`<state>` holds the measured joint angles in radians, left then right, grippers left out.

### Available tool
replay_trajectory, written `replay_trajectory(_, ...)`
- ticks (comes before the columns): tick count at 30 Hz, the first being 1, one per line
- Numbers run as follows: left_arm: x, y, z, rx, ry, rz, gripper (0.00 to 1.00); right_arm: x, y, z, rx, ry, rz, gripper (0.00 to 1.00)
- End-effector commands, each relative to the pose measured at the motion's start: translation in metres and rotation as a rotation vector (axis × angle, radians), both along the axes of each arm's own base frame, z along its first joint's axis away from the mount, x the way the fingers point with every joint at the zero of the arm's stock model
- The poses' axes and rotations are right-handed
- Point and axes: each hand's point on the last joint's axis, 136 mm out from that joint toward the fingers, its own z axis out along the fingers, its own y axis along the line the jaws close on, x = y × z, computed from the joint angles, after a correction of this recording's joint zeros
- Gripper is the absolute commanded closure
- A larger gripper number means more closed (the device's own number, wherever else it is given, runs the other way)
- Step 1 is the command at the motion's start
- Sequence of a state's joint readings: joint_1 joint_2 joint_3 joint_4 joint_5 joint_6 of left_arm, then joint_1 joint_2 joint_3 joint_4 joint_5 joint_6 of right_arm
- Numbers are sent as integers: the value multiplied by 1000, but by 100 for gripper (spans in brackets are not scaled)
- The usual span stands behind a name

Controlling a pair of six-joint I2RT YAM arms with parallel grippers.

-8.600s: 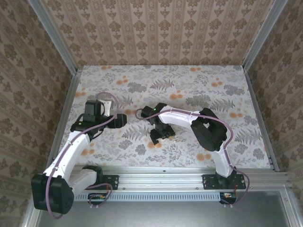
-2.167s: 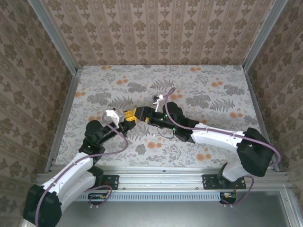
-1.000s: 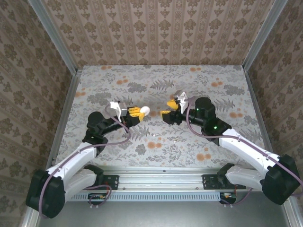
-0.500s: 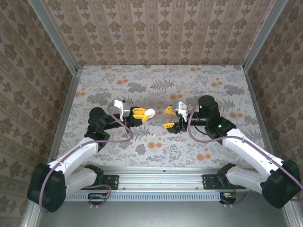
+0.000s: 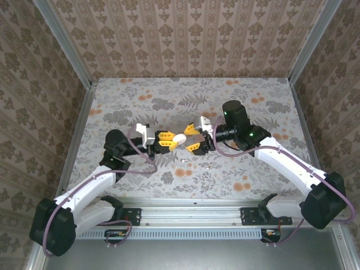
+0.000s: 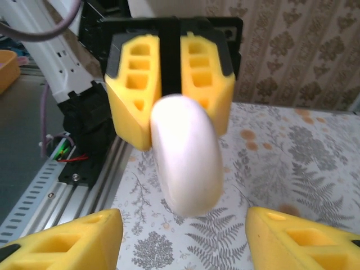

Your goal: Insert the wireless bluetooth earbuds into the charging case

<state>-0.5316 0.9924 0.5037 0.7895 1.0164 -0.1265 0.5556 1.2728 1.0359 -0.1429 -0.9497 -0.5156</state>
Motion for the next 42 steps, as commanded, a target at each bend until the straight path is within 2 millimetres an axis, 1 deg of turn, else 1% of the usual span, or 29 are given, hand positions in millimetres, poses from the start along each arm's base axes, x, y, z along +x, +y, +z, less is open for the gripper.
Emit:
replay_trajectory(1,-6,1,5,-4,-43,-10,91,-16,5,8,22,-2,117,43)
replay_trajectory(4,-6,0,4,0,-37,-9,91,-18,6,9,26,1,151,48)
replay_trajectory(10,-6,-1,1,5,-29,-13,91,-16,8,9,22,-2,166,51)
replay_trajectory(16,-5,-2,-1,17,-9,-10,91,-16,9,8,11,0,182,59)
replay_trajectory(17,-5,-2,-1,18,-9,-8,91,-16,9,9,11,-4,183,60)
replay_trajectory(20,-3,-2,-2,22,-3,5,90,-17,8,10,7,-11,187,72)
replay_trajectory(22,-1,-2,-3,31,10,17,89,-16,7,9,1,-15,183,77)
replay_trajectory(24,2,-2,-4,42,15,30,84,-16,5,7,-10,-17,174,80)
replay_trajectory(26,4,-2,-7,54,16,45,76,-13,3,1,-34,-20,147,81)
replay_trajectory(29,7,-2,-14,100,16,69,56,-7,-4,-14,-95,-35,78,82)
replay_trajectory(31,8,-2,-23,157,8,88,43,1,-11,-30,-157,-63,9,83)
replay_trajectory(34,10,-4,-39,258,-9,111,39,15,-24,-53,-262,-91,-103,83)
replay_trajectory(36,12,-5,-48,316,-20,119,37,23,-33,-62,-322,-113,-159,83)
replay_trajectory(39,14,-5,-63,392,-37,126,36,32,-42,-71,-394,-152,-209,83)
replay_trajectory(42,16,-4,-77,462,-47,132,35,35,-45,-76,-433,-196,-212,83)
